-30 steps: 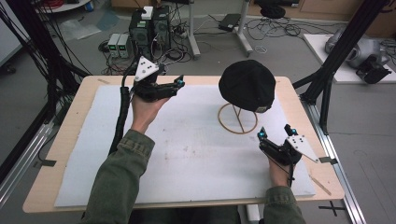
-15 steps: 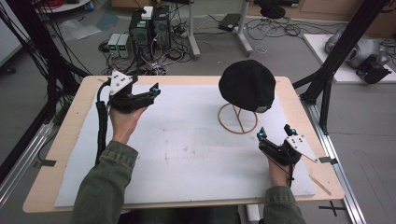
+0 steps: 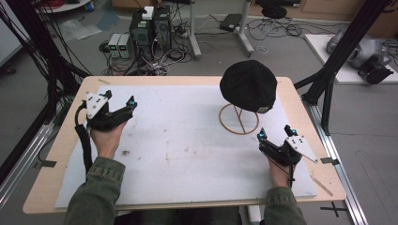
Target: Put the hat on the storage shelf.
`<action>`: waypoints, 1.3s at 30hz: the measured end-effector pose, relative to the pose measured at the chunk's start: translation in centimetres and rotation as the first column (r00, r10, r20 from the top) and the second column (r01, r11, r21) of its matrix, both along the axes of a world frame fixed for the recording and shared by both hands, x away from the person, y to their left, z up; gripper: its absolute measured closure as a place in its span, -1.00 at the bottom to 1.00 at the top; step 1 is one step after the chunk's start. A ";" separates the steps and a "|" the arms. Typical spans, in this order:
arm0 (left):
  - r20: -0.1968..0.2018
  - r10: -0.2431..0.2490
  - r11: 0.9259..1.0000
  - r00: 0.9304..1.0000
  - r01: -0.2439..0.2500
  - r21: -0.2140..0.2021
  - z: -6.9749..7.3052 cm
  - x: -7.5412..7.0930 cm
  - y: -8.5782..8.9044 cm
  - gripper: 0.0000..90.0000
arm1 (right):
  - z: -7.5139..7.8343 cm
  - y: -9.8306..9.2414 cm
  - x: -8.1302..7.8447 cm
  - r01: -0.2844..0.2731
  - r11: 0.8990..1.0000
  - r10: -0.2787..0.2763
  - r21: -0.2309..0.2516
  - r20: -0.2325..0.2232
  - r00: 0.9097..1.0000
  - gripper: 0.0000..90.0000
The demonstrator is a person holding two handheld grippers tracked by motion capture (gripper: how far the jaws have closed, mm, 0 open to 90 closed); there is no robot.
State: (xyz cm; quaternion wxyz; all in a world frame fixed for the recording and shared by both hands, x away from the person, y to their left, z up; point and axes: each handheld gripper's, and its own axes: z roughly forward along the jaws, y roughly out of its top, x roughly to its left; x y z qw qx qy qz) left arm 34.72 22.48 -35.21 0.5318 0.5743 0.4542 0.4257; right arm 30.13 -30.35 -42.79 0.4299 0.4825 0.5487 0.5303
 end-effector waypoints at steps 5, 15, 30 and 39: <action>0.028 0.101 0.995 0.995 -0.101 -0.005 -1.4 -1.4 1.1 -0.53 | 0.0 0.2 -0.2 -0.002 1.000 0.002 -0.002 -0.004 1.000 -0.83; 0.034 0.195 0.980 0.980 -0.194 -0.034 -3.5 -4.1 2.4 -0.55 | 0.0 0.4 -0.3 -0.004 1.000 0.003 -0.007 -0.004 1.000 -0.83; 0.064 0.275 0.961 0.959 -0.276 0.005 -6.3 -7.7 1.8 -0.53 | -0.2 0.3 -0.8 0.032 0.999 -0.032 0.016 0.012 0.999 -0.83; 0.048 0.279 0.960 0.959 -0.278 -0.014 -6.8 -7.9 2.0 -0.53 | -0.3 0.2 -0.8 0.028 1.000 -0.028 0.010 0.005 1.000 -0.83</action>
